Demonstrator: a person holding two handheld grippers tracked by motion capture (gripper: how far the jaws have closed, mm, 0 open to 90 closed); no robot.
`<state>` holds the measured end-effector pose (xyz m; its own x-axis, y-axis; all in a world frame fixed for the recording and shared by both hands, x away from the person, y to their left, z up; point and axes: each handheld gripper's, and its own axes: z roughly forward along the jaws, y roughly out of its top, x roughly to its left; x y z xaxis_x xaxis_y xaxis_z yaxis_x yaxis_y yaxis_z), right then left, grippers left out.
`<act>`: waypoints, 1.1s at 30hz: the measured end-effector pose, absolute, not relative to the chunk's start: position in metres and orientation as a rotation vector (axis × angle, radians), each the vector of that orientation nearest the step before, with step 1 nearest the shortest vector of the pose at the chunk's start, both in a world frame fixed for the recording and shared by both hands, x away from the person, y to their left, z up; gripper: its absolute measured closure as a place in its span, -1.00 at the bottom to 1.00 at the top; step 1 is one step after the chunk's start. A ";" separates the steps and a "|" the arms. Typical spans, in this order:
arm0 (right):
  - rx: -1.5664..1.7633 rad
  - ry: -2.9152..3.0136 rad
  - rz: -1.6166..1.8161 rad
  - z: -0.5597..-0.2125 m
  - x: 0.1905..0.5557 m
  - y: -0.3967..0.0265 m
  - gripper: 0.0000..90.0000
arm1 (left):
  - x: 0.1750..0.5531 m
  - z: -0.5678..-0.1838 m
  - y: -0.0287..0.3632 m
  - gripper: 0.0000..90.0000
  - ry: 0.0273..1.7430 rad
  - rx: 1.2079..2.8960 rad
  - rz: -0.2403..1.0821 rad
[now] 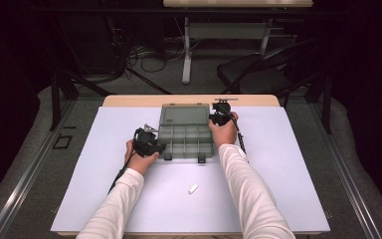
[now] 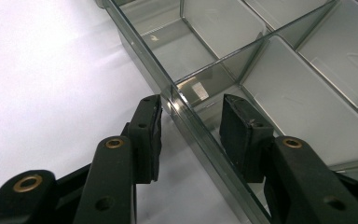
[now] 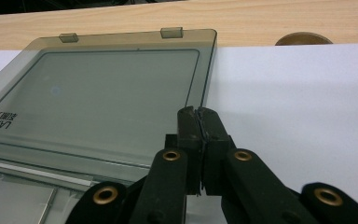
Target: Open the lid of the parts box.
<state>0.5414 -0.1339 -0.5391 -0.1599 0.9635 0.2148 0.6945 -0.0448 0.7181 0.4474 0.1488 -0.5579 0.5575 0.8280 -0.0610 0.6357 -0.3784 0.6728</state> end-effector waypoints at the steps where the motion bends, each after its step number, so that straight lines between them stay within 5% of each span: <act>1: 1.754 1.882 1.045 -0.539 0.541 -0.134 0.98 | 0.447 -0.558 0.149 0.29 1.170 2.136 0.378; 21: 1.717 1.944 1.089 -0.530 0.527 -0.148 0.61 | 0.447 -0.558 0.149 0.29 1.170 2.134 0.377; 33: 1.616 2.002 1.115 -0.516 0.510 -0.158 0.36 | 0.447 -0.553 0.155 0.03 1.177 2.097 0.330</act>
<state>0.5097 -0.1582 -0.5164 -0.2982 0.9314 0.2089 0.6677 0.0472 0.7429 0.4471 0.1547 -0.5527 0.5546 0.8246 -0.1113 0.6463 -0.3427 0.6818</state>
